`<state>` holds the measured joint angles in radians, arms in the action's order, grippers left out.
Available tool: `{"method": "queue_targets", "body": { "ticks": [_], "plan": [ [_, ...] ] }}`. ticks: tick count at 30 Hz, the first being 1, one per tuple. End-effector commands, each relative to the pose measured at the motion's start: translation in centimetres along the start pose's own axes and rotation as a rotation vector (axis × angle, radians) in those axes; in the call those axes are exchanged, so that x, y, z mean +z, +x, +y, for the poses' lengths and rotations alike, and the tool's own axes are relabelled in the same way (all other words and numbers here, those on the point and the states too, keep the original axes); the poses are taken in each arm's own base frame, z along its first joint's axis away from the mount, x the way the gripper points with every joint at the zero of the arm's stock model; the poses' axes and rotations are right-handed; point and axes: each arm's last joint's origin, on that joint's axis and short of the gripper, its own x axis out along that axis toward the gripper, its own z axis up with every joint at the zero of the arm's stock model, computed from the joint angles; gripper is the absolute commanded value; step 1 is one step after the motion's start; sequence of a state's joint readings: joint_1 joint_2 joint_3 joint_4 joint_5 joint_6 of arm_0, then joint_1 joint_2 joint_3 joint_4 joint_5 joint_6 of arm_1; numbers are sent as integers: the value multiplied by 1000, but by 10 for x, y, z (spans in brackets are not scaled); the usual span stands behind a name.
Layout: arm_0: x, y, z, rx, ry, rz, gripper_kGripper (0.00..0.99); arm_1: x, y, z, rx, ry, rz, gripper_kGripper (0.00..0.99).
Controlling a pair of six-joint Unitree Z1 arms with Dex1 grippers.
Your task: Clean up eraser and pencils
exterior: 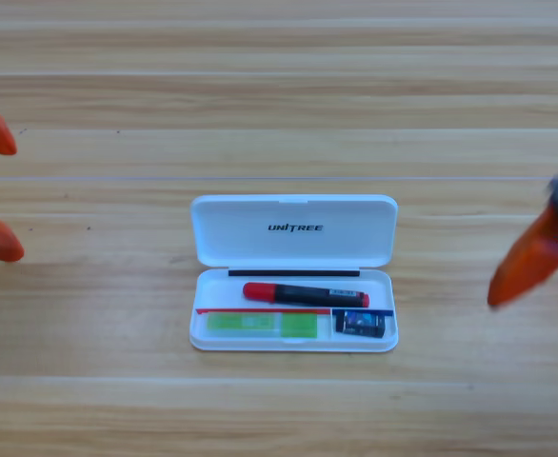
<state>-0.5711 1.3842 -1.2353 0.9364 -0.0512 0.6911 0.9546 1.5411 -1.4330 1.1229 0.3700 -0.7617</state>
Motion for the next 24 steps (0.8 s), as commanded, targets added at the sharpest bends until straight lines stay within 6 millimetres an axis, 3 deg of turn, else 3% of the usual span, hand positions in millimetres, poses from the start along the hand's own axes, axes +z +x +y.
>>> {"method": "queue_targets", "body": {
  "ticks": [1,4,12,16,24],
  "plan": [
    [-4,15,2,-13,-27,9,977,-5,-40,14,-140,73,-232,968],
    [-1,21,6,-14,-26,11,853,2,-42,9,-155,134,-306,969],
    [11,41,32,66,-4,-18,321,1,-37,9,-141,181,-363,969],
    [20,63,49,95,5,-34,9,0,-41,13,-150,176,-373,969],
    [22,122,71,107,-67,-45,0,0,-44,15,-150,172,-380,969]
  ]
}}
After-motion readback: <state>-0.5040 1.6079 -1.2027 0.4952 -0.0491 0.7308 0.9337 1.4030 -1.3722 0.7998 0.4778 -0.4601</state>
